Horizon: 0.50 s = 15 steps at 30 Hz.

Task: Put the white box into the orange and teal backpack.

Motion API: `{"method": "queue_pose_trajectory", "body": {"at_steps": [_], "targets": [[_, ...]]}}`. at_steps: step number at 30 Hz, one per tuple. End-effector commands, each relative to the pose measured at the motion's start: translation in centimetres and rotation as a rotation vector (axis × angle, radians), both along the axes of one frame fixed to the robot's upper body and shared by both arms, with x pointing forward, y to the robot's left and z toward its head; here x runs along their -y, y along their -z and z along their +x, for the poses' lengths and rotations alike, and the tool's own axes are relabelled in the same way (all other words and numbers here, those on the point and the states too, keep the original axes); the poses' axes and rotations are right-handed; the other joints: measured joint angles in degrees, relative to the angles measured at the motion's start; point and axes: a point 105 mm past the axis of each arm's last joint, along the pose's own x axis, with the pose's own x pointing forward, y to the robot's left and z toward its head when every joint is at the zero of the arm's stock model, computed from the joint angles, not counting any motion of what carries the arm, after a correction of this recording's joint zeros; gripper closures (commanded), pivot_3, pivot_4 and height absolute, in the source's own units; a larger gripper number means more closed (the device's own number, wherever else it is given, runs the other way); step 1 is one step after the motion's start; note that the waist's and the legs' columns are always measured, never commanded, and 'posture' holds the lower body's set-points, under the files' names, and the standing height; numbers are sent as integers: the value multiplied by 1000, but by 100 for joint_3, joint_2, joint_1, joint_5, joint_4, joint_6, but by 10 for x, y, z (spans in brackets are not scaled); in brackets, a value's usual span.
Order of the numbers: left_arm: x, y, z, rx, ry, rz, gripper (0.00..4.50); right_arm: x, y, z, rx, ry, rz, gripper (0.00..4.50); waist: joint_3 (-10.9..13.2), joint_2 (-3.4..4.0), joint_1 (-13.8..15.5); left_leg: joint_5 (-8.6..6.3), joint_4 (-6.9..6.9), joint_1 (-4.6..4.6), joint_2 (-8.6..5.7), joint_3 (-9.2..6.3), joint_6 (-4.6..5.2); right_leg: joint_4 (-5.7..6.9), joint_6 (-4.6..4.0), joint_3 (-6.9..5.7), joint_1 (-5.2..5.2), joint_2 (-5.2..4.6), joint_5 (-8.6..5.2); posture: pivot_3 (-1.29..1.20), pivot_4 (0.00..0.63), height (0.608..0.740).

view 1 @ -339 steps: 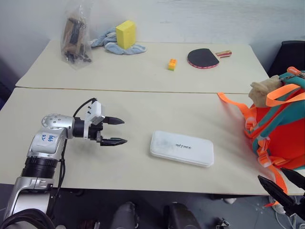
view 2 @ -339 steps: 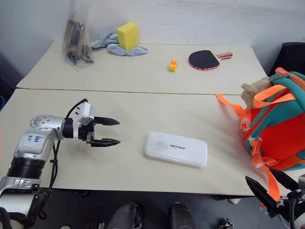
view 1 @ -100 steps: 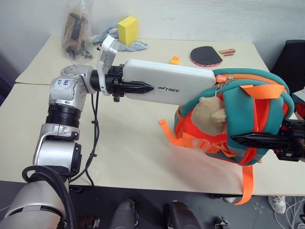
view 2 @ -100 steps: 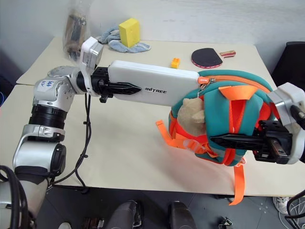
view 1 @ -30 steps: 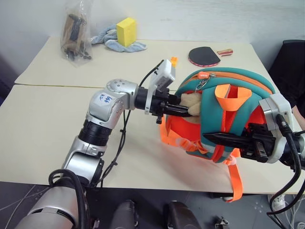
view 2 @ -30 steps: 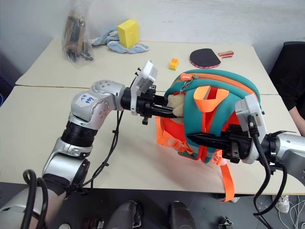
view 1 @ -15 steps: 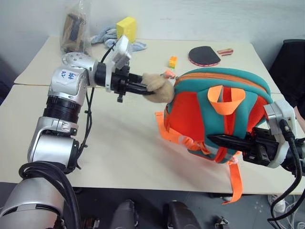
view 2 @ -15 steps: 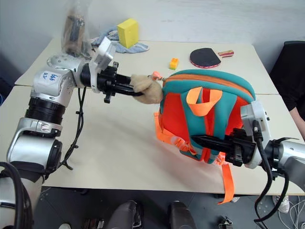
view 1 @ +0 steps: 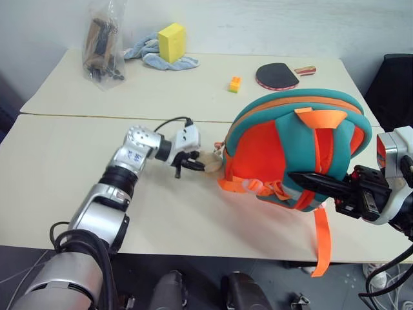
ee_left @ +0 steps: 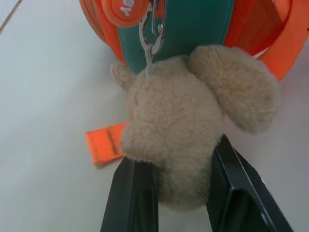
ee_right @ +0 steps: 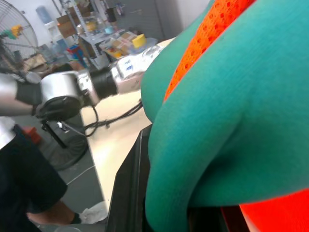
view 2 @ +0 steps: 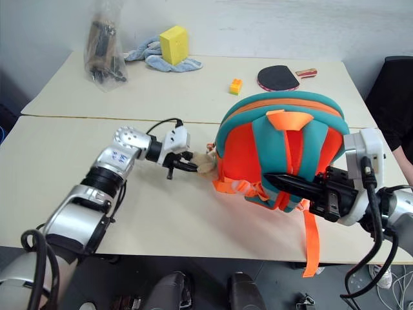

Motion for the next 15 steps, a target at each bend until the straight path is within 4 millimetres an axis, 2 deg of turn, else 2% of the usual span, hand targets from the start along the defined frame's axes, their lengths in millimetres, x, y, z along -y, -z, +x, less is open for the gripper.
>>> {"method": "queue_pose_trajectory", "body": {"at_steps": [1,4,8,13,15], "targets": [[0,14,-12,-93,14,12,3668,4,5,12,53,103,-58,4500,-1,0,0,0,1,1,0,0,0,1,0,0,2,0,0,0,150,740],[-11,12,-10,-134,-40,-9,2739,7,11,11,32,116,-64,3521,-1,0,-5,0,2,1,0,0,0,2,0,0,2,0,0,0,150,740],[-37,0,-14,-165,-73,-27,1516,25,17,6,-4,163,-105,2207,-1,0,-35,1,-2,2,2,1,-2,3,0,1,1,4,0,0,150,740],[-71,-52,-38,-260,3,-177,5,72,5,-13,-59,230,-174,524,0,0,-19,4,-13,1,4,2,-7,2,-1,1,-4,7,0,0,150,740],[-84,-75,-51,-271,30,-218,0,94,0,-24,-95,257,-191,55,0,0,-6,4,-15,4,2,1,-6,-3,-1,0,1,5,-1,0,150,740]]}}
